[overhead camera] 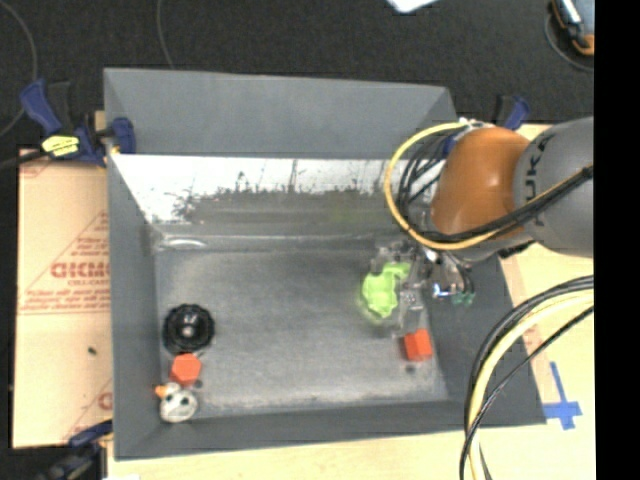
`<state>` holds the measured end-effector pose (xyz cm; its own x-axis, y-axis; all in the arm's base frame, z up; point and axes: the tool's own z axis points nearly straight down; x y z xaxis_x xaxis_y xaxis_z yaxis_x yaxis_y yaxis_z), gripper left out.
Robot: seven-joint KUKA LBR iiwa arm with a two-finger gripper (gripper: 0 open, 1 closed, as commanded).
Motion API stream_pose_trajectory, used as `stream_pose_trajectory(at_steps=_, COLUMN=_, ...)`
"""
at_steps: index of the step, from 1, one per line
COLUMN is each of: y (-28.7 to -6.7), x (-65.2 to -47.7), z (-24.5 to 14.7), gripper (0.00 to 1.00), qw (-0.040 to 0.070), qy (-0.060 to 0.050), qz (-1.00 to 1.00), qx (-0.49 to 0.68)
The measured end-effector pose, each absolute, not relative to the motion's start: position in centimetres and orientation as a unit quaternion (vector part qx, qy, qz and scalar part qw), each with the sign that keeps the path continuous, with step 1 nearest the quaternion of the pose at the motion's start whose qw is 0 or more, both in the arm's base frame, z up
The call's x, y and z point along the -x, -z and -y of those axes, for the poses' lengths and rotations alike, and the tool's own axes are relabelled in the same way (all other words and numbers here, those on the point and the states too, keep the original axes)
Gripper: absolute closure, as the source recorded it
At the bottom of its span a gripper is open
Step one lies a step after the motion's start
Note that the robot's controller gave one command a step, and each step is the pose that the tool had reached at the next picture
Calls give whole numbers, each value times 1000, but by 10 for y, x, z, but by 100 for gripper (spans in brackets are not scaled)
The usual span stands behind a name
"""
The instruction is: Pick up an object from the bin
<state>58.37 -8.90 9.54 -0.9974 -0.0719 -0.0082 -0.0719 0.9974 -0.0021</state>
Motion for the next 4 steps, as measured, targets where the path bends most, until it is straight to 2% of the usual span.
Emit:
stream_pose_trajectory(at_steps=1, y=-72, x=-598, z=139, gripper=100, qw=11, qy=4, qz=-998, qx=70)
stream_pose_trajectory(at_steps=2, y=-72, x=-598, z=139, gripper=100, qw=11, qy=4, qz=-997, qx=70)
stream_pose_trajectory(at_steps=3, y=-126, x=-596, z=147, gripper=100, qw=14, qy=5, qz=-998, qx=62)
stream_pose_trajectory(at_steps=4, y=-132, x=-598, z=146, gripper=100, qw=14, qy=5, qz=-998, qx=63)
